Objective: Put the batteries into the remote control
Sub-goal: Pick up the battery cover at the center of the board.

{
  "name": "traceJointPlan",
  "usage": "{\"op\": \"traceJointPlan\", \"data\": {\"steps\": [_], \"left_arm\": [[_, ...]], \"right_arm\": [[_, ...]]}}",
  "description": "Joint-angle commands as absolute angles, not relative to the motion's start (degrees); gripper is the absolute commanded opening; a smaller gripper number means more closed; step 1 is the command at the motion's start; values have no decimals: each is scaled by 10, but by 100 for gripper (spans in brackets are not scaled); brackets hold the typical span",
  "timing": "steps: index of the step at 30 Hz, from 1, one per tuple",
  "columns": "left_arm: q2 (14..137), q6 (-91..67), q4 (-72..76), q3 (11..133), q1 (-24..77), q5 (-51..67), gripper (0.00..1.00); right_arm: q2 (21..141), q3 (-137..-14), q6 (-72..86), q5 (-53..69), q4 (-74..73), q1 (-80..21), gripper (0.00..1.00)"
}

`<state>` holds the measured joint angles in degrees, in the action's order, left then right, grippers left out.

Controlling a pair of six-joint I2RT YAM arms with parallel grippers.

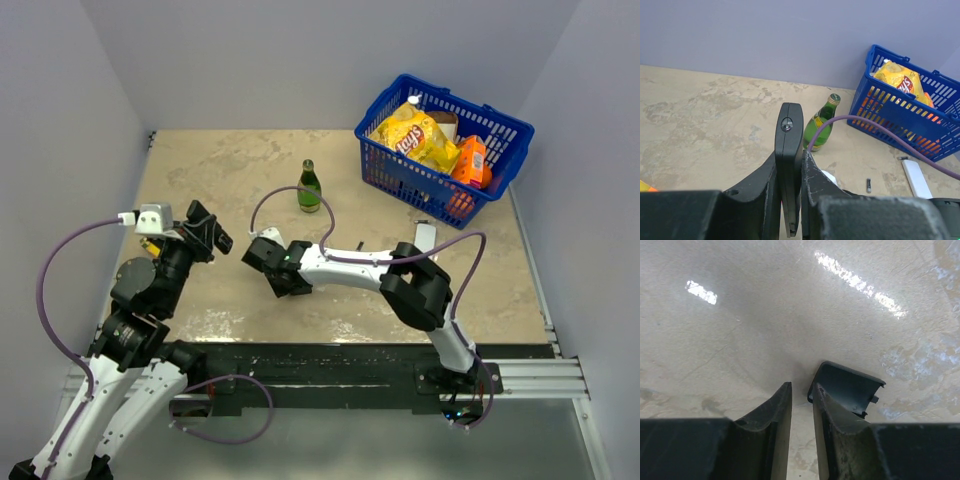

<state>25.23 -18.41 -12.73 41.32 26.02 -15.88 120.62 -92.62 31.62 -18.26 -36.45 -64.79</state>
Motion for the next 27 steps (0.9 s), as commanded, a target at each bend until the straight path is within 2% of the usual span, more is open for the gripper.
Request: {"op": "traceJointPlan", "data": {"steps": [1,15,27], "left_arm": [[245,-174,-111,407,264,-165,0],[244,-176,-112,407,265,-163,0],[245,-177,-111,407,265,-163,0]], "right_arm": [[1217,-949,341,-186,-373,-644,25],[1214,-950,334,-217,-388,-644,23],[1190,-962,257,-228,-410,-623,28]]}}
